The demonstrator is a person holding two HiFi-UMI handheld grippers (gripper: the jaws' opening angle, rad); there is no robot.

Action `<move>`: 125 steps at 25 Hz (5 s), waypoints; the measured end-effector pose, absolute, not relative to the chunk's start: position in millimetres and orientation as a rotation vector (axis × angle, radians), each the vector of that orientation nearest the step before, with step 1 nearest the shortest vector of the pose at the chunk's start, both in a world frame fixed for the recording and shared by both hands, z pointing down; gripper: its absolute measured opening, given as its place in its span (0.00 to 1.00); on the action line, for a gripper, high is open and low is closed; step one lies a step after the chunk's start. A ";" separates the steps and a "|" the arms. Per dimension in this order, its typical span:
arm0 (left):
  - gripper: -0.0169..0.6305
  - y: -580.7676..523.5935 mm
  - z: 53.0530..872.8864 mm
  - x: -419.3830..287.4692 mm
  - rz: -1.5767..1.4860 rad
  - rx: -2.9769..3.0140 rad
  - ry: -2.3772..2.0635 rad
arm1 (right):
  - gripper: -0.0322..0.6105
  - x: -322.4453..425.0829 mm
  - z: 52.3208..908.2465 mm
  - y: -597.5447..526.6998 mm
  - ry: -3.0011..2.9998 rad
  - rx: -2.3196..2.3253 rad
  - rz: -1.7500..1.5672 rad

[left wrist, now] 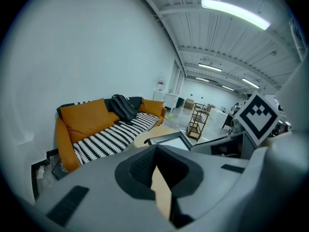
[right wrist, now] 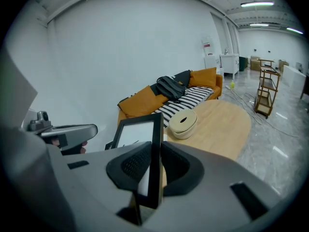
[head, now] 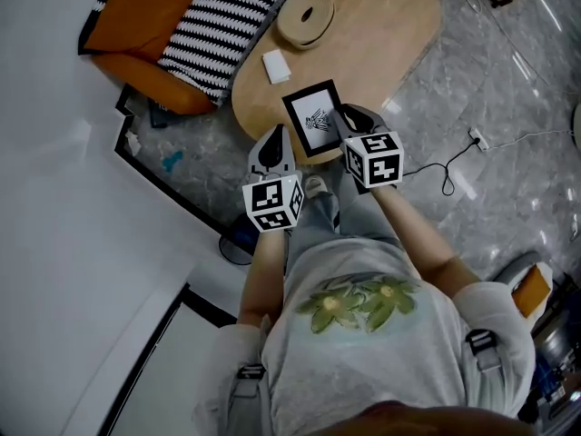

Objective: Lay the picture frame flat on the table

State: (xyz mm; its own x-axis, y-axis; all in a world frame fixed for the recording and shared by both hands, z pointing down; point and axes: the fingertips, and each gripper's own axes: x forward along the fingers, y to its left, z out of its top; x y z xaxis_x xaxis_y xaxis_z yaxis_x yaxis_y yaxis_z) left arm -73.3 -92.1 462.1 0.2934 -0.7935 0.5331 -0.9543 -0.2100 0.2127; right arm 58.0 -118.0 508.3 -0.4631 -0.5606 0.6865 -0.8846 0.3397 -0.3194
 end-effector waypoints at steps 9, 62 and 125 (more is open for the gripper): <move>0.05 -84.1 474.7 -86.5 0.429 2.025 -1.565 | 0.16 49.2 523.0 -114.8 -2.126 1.235 0.950; 0.05 -80.4 580.1 -119.8 0.417 1.891 -1.599 | 0.16 18.0 661.3 -125.0 -2.038 1.108 1.047; 0.05 -65.5 686.0 -127.6 0.503 1.823 -1.542 | 0.16 -1.6 815.4 -118.0 -1.927 0.963 1.048</move>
State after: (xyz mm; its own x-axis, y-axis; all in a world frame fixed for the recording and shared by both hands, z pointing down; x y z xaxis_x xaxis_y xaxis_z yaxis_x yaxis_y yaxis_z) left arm -127.6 -65.5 686.0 0.2208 -0.6994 0.6798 -0.9658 -0.0596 0.2525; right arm -1.6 -118.0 815.4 -0.4541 -0.2636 0.8511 -0.8578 0.3876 -0.3376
